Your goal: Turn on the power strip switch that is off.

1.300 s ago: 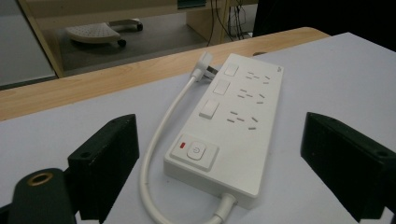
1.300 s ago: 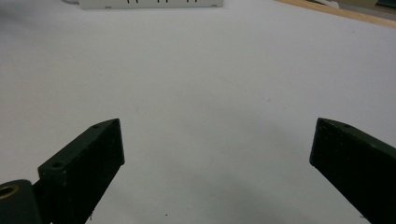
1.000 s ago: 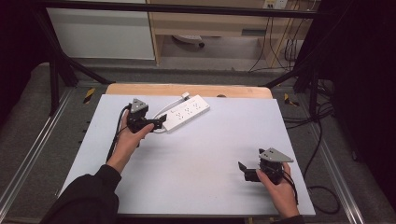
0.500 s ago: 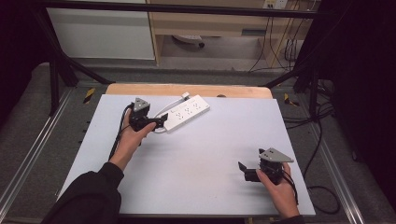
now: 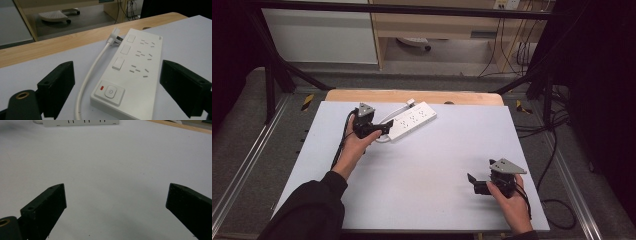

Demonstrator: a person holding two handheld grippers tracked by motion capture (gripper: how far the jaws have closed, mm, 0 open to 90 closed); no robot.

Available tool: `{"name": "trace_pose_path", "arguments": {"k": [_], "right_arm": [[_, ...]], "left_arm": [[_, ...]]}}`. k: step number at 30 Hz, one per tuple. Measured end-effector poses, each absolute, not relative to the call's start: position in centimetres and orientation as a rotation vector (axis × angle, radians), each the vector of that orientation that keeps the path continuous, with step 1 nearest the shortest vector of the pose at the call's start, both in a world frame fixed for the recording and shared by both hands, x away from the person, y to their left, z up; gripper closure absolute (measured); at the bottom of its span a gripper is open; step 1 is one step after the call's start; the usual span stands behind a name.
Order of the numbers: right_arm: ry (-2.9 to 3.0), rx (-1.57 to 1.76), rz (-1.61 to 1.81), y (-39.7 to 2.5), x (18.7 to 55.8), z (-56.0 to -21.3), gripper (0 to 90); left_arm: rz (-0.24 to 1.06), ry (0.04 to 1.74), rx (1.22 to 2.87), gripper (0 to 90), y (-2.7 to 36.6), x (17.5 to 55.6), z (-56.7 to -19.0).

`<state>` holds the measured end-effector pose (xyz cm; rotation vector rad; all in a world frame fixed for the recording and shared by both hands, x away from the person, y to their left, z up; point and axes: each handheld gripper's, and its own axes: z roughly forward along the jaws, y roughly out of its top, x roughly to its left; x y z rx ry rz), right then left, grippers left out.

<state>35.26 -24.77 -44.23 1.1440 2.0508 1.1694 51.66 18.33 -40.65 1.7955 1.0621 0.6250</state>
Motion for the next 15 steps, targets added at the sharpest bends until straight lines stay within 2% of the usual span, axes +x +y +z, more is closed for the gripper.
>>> {"name": "trace_pose_path", "arguments": {"k": [15], "right_arm": [[2.049, 1.146, 1.172, -24.82, 35.25, -44.23, 3.4]], "left_arm": [[0.626, 1.092, 1.802, 15.9, 18.28, 52.54, -41.40]]}}
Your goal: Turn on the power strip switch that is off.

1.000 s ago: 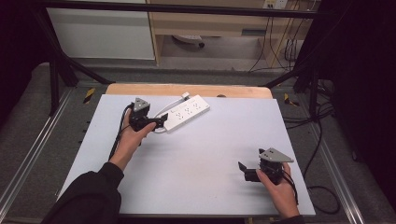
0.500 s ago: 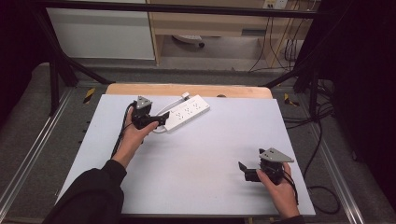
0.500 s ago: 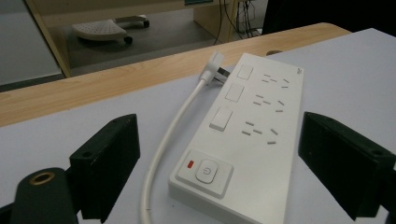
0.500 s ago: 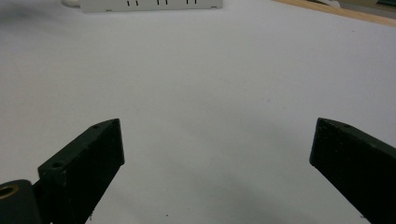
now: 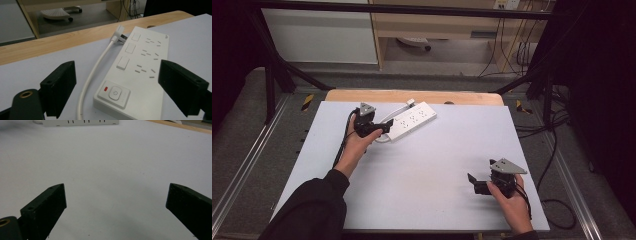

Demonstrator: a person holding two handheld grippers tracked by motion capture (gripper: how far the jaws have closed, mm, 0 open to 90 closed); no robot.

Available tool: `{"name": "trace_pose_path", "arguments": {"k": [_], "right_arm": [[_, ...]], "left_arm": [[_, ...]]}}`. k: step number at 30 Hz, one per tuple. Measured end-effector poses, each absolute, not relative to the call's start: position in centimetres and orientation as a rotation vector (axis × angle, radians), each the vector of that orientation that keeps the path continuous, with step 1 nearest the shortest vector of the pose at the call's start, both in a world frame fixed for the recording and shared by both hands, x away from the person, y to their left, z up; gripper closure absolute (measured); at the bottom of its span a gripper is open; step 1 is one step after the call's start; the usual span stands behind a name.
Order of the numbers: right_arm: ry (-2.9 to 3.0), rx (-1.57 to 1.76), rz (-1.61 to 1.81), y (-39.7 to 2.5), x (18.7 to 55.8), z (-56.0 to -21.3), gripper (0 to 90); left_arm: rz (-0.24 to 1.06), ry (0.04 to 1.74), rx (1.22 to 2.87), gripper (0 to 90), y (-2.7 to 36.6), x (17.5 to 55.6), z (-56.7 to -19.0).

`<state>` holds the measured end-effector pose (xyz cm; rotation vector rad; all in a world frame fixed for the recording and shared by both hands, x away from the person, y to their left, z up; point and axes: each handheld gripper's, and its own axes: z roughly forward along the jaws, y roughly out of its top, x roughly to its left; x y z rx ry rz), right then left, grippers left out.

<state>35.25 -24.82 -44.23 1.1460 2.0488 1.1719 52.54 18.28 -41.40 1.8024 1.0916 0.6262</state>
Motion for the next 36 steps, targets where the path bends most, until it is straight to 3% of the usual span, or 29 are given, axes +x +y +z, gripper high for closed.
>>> {"name": "trace_pose_path", "arguments": {"k": [12, 20, 26, 36], "right_arm": [[2.047, 1.149, 1.172, -24.9, 35.3, -44.2, 3.5], [2.046, 1.150, 1.173, -24.9, 35.3, -44.2, 3.4], [2.049, 1.149, 1.171, -24.9, 35.3, -44.2, 3.5], [2.048, 1.153, 1.173, -24.9, 35.3, -44.2, 3.5]], "left_arm": [[0.621, 1.100, 1.826, 24.5, 17.8, 53.0, -41.9], [0.622, 1.095, 1.845, 42.8, 17.4, 53.4, -41.8], [0.569, 1.113, 1.838, 47.6, 17.2, 53.7, -41.8], [0.543, 1.112, 1.849, 64.9, 17.1, 54.1, -42.4]]}}
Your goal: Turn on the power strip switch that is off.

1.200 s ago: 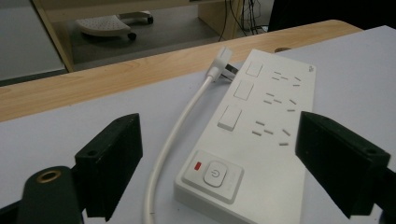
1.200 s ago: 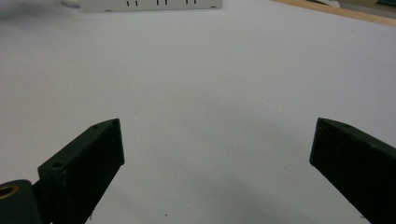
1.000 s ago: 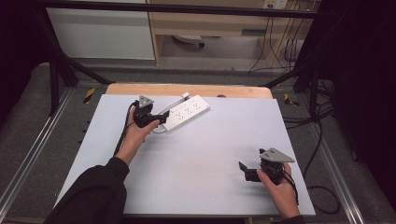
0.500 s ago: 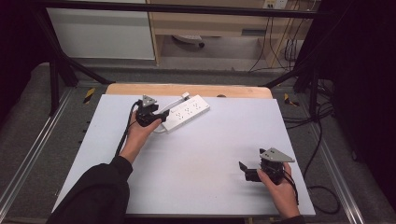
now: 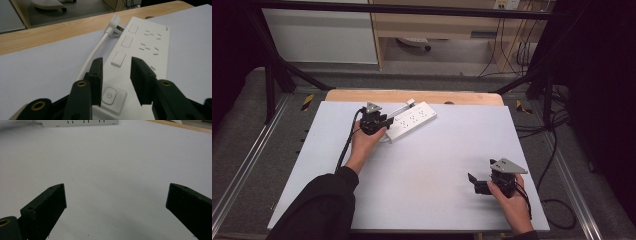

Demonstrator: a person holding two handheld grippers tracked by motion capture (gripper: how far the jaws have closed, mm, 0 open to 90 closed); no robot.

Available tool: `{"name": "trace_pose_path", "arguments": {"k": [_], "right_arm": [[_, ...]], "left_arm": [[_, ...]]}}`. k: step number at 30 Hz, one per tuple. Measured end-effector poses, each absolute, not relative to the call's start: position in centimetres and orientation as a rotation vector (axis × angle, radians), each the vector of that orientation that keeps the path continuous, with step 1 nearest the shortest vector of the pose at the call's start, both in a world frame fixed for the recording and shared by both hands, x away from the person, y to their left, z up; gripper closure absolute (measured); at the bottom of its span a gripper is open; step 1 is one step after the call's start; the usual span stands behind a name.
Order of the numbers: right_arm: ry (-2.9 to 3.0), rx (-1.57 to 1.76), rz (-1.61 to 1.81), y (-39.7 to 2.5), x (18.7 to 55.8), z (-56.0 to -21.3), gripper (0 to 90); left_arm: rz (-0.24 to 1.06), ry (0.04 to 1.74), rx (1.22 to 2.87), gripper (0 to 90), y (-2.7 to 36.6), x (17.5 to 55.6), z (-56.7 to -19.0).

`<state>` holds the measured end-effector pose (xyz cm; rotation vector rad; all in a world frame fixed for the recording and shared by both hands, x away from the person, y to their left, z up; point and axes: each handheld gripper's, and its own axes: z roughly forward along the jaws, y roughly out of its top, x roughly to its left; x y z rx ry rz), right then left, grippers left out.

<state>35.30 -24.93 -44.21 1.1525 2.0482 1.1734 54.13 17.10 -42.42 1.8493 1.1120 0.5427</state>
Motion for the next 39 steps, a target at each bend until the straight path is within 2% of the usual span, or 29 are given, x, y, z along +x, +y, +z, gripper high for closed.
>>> {"name": "trace_pose_path", "arguments": {"k": [8, 15, 39], "right_arm": [[2.048, 1.155, 1.172, -25.0, 35.3, -44.2, 3.5], [2.045, 1.155, 1.173, -24.9, 35.3, -44.2, 3.4], [2.038, 1.159, 1.183, -25.1, 35.2, -44.1, 3.5]], "left_arm": [[0.500, 1.100, 1.844, 81.0, 17.1, 54.3, -42.6], [0.522, 1.088, 1.837, 89.7, 16.9, 54.4, -42.7], [0.547, 1.094, 1.915, 90.0, 15.1, 56.3, -42.7]]}}
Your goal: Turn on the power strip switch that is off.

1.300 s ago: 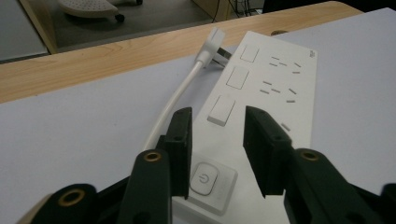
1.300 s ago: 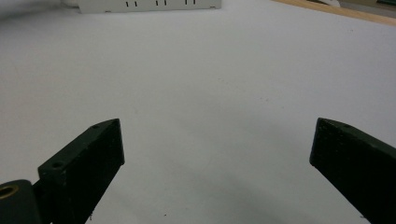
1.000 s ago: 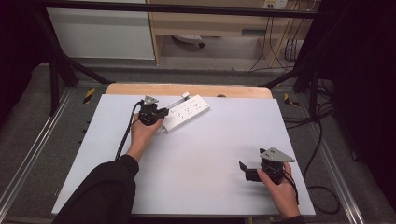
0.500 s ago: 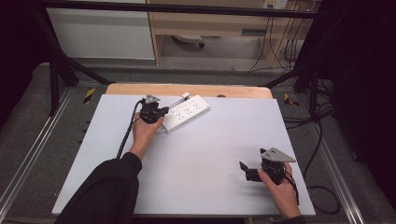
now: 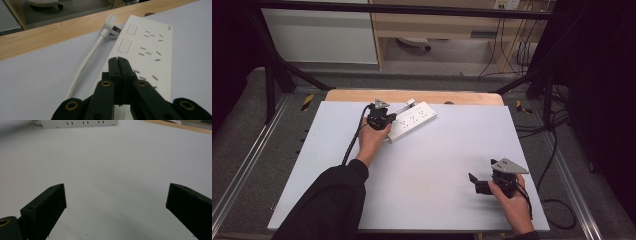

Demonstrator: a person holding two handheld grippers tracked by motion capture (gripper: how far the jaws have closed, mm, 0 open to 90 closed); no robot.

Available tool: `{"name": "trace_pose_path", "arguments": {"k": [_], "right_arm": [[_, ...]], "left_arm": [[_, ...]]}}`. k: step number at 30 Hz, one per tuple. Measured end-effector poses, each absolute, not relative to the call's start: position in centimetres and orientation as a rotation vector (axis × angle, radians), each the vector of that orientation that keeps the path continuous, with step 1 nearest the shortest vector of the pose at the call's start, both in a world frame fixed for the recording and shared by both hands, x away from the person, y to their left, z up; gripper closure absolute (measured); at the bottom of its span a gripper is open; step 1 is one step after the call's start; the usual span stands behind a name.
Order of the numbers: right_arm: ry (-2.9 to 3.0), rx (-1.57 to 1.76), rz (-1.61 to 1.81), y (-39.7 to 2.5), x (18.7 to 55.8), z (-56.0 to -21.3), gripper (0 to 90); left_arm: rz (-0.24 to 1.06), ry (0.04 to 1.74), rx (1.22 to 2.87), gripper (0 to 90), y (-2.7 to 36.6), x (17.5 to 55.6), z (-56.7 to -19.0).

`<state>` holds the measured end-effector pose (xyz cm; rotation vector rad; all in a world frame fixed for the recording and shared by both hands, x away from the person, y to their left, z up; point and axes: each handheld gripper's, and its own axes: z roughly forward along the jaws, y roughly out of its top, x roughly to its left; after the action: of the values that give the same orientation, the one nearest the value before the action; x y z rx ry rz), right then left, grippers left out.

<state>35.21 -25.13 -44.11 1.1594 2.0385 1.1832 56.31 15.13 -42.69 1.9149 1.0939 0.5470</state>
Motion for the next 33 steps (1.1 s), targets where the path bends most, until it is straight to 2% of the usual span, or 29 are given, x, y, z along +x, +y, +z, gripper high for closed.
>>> {"name": "trace_pose_path", "arguments": {"k": [33], "right_arm": [[2.037, 1.162, 1.188, -25.2, 35.1, -44.0, 3.5]], "left_arm": [[0.556, 1.112, 1.959, 90.0, 14.1, 57.4, -43.4]]}}
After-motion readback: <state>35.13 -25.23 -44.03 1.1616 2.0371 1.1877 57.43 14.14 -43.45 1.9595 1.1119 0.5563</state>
